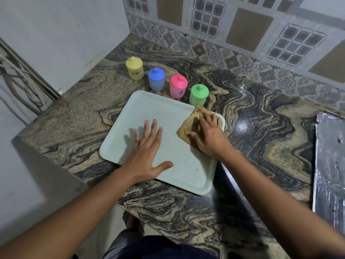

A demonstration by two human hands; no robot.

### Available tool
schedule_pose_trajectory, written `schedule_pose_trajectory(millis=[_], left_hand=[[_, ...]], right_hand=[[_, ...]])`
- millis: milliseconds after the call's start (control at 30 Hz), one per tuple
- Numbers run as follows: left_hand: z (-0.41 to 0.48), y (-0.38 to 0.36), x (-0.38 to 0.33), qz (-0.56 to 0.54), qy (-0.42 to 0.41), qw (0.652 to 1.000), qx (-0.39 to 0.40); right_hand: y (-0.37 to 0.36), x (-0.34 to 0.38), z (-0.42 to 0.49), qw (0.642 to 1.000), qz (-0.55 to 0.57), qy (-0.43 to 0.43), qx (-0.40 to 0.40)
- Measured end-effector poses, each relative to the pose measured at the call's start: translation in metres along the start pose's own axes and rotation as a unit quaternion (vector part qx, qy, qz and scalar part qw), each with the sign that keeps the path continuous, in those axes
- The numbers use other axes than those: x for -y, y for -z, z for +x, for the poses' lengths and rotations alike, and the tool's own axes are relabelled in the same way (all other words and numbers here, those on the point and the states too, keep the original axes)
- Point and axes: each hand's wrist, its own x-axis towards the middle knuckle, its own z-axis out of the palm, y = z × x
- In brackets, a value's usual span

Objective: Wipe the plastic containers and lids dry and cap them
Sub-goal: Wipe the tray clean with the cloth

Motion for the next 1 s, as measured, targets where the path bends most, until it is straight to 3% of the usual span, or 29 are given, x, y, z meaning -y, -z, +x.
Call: schedule_pose_trajectory(millis=[200, 367, 633, 1000], left_hand=[[0.013, -0.027, -0.014, 0.023, 0.019, 1.0, -0.001], [0.012, -0.034, -0.013, 0.036, 0.027, 0.999, -0.019], [0.014, -0.04, -0.014, 0.026, 0.108, 0.993, -0.043], [0.015, -0.044, -0.013, 0.023, 0.138, 0.989, -0.052]], right_hand=[[-0.009, 0.004, 0.008, 0.996, -0.068, -0.032, 0.041], [-0.009, -0.008, 0.007, 0.997, -0.063, -0.011, 0.052], [-0.007, -0.025, -0.004, 0.997, -0.005, 0.058, 0.043], [-0.039, 0.009, -0.079, 0.995, 0.016, 0.085, 0.055]])
